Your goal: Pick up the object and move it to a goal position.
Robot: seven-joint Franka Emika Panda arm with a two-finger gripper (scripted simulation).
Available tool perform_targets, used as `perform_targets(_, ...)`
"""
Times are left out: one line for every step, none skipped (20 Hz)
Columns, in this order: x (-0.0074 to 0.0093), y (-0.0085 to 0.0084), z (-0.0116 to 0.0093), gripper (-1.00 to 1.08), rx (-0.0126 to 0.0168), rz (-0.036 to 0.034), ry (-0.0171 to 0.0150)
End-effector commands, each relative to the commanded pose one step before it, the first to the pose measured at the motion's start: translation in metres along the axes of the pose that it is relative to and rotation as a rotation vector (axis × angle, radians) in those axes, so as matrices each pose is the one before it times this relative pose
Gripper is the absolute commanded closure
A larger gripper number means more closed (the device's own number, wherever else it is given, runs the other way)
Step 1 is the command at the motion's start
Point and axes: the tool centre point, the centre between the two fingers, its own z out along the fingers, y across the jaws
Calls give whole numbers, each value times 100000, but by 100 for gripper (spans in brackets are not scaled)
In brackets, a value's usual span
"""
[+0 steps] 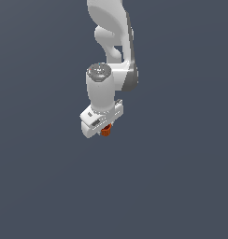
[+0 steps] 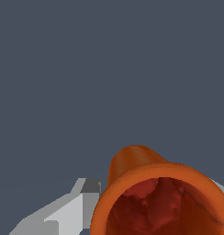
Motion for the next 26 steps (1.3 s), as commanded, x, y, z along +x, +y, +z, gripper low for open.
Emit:
perform_targets(-1792,1029,-2532,108,-55,9,145)
perform_targets(-703,413,-989,108,31,-11,36)
perform_targets(-698,412,-987,108,0,0,0)
perform_targets(-697,414,-987,108,29,-11,38)
perform_targets(-692,414,-986,108,0,0,0)
perform_targets(-694,418,-989,108,28,-11,38)
perform_targets(-689,418,-989,108,0,0,0)
perform_targets(-686,420,-987,108,0,0,0)
perform_targets(-683,422,-978,108,38,-16,55)
perform_targets(-661,414,-957,108,0,0,0)
perform_targets(-644,410,-934,108,0,0,0)
perform_targets(-623,400,-905,108,0,0,0)
perform_targets(-596,386,-866,108,0,0,0)
perform_targets(-563,367,-818,108,0,0,0)
perform_targets(-529,351,-769,108,0,0,0)
perform_targets(-491,336,-718,108,0,0,0)
perform_targets(-442,315,-657,108,-22,14,-41)
perform_targets(-405,297,-599,108,0,0,0)
perform_targets(-358,270,-544,108,-32,18,-58)
perform_targets(-331,251,-492,108,0,0,0)
perform_targets(-289,222,-438,108,-23,13,-41)
perform_targets(-259,199,-385,108,0,0,0)
perform_targets(-216,170,-331,108,-23,13,-41)
perform_targets(-186,148,-278,108,0,0,0)
perform_targets(-150,124,-224,108,0,0,0)
perform_targets(-112,99,-171,108,0,0,0)
